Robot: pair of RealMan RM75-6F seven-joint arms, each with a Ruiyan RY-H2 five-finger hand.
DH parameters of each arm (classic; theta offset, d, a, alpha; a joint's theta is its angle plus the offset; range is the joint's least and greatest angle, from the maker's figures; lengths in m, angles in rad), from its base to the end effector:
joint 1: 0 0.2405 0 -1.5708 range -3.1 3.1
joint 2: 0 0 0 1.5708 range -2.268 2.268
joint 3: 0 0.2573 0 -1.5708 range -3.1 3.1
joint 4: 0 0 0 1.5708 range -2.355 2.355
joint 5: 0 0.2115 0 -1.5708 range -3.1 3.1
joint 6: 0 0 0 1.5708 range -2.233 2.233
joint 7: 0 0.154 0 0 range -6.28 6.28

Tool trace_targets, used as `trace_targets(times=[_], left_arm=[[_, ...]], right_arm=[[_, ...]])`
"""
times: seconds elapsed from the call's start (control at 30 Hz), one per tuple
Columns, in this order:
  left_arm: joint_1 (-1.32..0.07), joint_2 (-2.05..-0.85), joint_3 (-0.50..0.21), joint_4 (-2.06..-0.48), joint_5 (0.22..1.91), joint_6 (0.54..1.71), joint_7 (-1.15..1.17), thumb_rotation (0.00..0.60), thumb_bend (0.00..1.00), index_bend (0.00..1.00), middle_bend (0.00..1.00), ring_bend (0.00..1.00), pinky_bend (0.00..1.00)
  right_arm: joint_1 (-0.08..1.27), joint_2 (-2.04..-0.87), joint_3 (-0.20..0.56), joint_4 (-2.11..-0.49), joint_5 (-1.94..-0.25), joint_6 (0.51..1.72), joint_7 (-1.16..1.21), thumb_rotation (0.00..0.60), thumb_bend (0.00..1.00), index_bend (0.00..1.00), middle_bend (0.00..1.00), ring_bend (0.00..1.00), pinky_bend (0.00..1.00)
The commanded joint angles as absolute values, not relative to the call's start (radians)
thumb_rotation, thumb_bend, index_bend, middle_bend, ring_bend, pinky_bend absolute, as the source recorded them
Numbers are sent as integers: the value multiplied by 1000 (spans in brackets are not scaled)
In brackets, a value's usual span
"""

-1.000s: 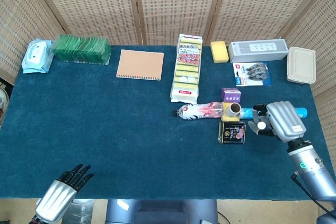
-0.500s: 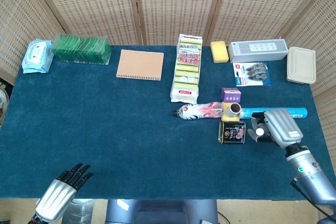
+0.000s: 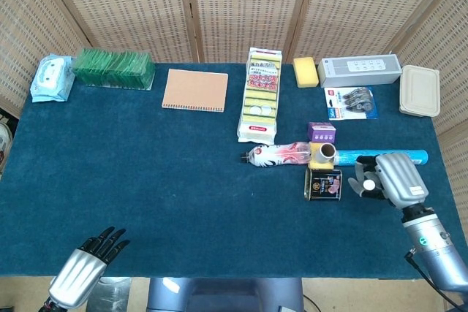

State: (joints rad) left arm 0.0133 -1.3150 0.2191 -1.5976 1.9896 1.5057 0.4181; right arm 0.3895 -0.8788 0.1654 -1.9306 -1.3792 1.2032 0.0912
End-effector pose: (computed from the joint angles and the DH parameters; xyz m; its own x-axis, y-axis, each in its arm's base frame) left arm -0.2459 0.0860 0.0512 0.5910 0.1002 0.8004 0.7409 -0.4597 -0.4896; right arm -0.2029 -0.2799 0.1820 0.2427 -0.1116 0.9637 -0.9500 -0.2285 0.2128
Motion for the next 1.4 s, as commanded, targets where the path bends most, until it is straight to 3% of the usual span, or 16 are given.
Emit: trace_targets(times=[0.03, 0.13, 0.23, 0.33, 0.43, 0.6, 0.67, 0.77, 0.8, 0.9, 1.0, 1.07, 1.17, 1.23, 1.4], left_arm=[[14, -1311, 229, -1598, 2004, 1511, 411, 600, 281, 221, 178, 158, 393], [15, -1309, 227, -1593, 2009, 1522, 405, 600, 280, 220, 178, 158, 393], [12, -1308, 219, -1596, 1995, 1517, 402, 600, 281, 221, 178, 158, 393], [12, -1312, 212, -1598, 1986, 1513, 409, 600, 280, 221, 178, 158, 393], [16, -1316, 218, -1596, 1991, 1512, 418, 600, 281, 220, 178, 158, 393], [14, -1309, 234, -1595, 2014, 1517, 406, 600, 280, 221, 178, 158, 393], [13, -1310, 229, -1594, 2010, 1516, 406, 600, 281, 221, 178, 158, 393], [7, -1314, 216, -1598, 1987, 1499, 408, 600, 281, 221, 178, 158, 393], [7, -1317, 213, -1598, 1981, 1493, 415, 600, 280, 221, 177, 158, 394], [12, -1315, 230, -1601, 2003, 1498, 421, 600, 280, 221, 177, 158, 394], [10, -1304, 241, -1603, 2027, 1516, 404, 600, 280, 221, 178, 158, 394], [11, -1300, 239, -1600, 2032, 1529, 396, 600, 280, 221, 178, 158, 393], [10, -1298, 227, -1600, 2019, 1536, 389, 600, 280, 221, 178, 158, 394], [10, -1301, 219, -1601, 2006, 1534, 388, 600, 281, 221, 178, 158, 394], [19, -1304, 229, -1597, 2022, 1542, 401, 600, 281, 221, 178, 158, 393]], right_arm=[[387, -890, 218, -1942, -1445, 1292, 86, 600, 478, 803, 969, 1000, 1000], [411, -954, 259, -1951, -1299, 1297, -37, 600, 479, 805, 972, 1000, 1000], [384, -939, 136, -1998, -1443, 1242, -81, 600, 481, 805, 974, 1000, 1000], [366, -906, 84, -2003, -1548, 1237, -45, 600, 481, 805, 974, 1000, 1000], [368, -925, 143, -1991, -1513, 1301, -29, 600, 481, 805, 974, 1000, 1000], [409, -981, 270, -1953, -1276, 1330, -106, 600, 483, 806, 976, 1000, 1000], [408, -984, 251, -1958, -1273, 1317, -146, 600, 484, 806, 976, 1000, 1000], [394, -944, 132, -2002, -1414, 1229, -157, 600, 483, 806, 976, 1000, 1000], [393, -927, 131, -2019, -1460, 1241, -130, 600, 483, 806, 975, 1000, 1000], [402, -1001, 250, -1979, -1372, 1367, -117, 600, 483, 806, 975, 1000, 1000], [426, -1064, 297, -1934, -1257, 1378, -166, 600, 484, 805, 975, 1000, 1000], [421, -1064, 248, -1938, -1283, 1351, -216, 600, 483, 805, 976, 1000, 1000], [397, -1006, 113, -1982, -1407, 1258, -216, 600, 484, 805, 975, 1000, 1000], [392, -966, 85, -2004, -1462, 1233, -155, 600, 483, 806, 975, 1000, 1000], [398, -1023, 200, -1954, -1388, 1347, -127, 600, 483, 805, 977, 1000, 1000]])
